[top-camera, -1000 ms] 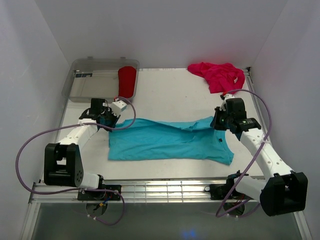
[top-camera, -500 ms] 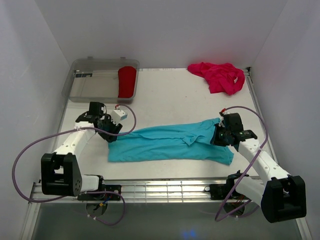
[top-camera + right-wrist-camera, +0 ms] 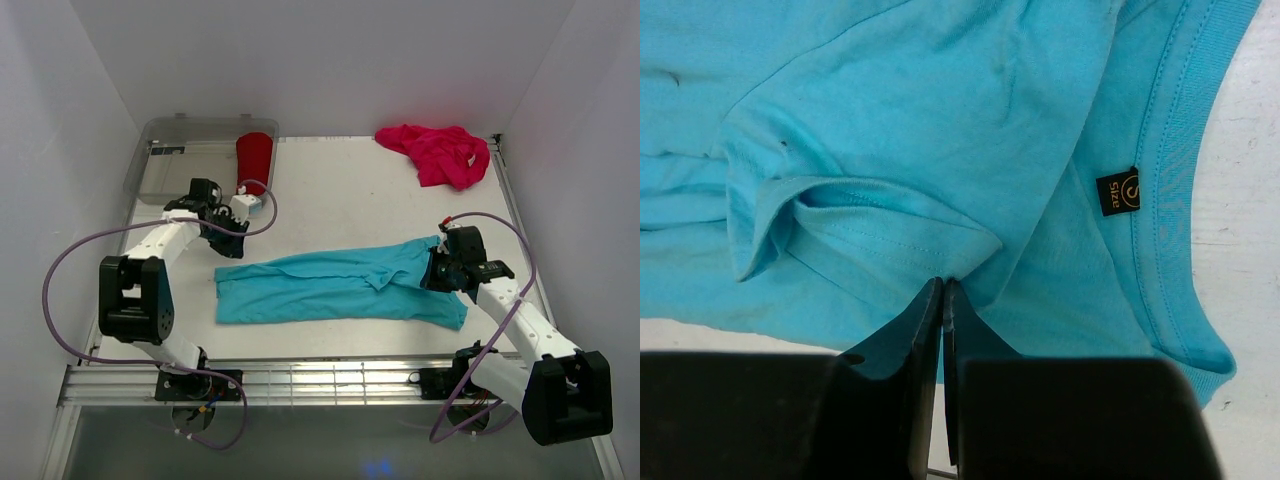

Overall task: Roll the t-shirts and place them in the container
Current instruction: Fold the T-shirt at the center of the board.

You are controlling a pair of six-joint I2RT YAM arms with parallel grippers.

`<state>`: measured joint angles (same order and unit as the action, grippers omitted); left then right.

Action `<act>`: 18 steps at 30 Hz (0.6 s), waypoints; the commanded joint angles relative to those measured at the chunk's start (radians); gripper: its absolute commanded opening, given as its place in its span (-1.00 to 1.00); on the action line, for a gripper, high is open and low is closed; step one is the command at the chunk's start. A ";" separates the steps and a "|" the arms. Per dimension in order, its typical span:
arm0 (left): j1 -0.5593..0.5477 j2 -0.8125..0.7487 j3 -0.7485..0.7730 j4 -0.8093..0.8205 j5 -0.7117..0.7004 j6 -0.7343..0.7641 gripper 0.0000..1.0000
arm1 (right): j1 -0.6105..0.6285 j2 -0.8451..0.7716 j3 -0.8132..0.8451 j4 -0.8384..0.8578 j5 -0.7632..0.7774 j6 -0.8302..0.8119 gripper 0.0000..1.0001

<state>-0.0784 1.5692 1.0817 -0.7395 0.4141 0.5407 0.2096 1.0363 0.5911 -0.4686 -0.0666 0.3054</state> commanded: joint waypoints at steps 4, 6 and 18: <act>-0.081 -0.031 -0.024 0.119 -0.047 -0.058 -0.53 | -0.004 -0.013 -0.008 0.028 0.002 -0.008 -0.85; -0.087 -0.006 -0.042 0.132 -0.078 -0.067 -0.60 | -0.004 -0.007 -0.005 0.028 0.002 -0.009 -0.85; -0.124 -0.035 -0.114 0.138 -0.107 -0.038 -0.78 | -0.004 -0.005 -0.005 0.024 0.005 -0.006 -0.85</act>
<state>-0.2001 1.6104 0.9585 -0.6094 0.2844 0.4969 0.2096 1.0367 0.5907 -0.4683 -0.0662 0.3042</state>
